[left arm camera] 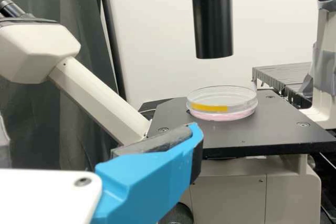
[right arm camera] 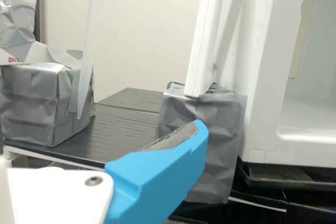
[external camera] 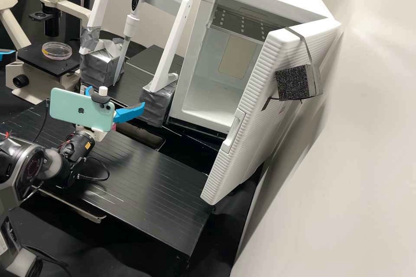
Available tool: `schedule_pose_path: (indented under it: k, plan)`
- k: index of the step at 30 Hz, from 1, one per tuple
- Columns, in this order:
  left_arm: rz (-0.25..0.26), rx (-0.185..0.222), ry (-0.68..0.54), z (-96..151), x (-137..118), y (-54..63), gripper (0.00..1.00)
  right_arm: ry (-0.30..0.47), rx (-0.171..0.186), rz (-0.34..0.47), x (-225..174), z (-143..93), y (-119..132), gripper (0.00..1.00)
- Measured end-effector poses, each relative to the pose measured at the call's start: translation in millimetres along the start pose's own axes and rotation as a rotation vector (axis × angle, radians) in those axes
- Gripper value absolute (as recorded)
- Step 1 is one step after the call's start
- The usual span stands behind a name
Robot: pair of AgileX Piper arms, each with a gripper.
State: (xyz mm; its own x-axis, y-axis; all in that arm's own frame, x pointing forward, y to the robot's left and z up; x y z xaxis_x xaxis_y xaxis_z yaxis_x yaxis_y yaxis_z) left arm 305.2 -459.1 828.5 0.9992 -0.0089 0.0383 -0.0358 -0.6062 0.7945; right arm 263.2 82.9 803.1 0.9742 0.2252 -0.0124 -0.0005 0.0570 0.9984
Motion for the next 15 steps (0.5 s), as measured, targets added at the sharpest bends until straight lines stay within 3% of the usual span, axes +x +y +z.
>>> schedule_pose_path:
  k: [15]
  plan:
    - [0.000, 0.000, 0.000, 0.0, 0.0, 0.0, 1.00, 0.024, 0.005, -0.019, -3.3, -6.1, -5.4, 1.00]
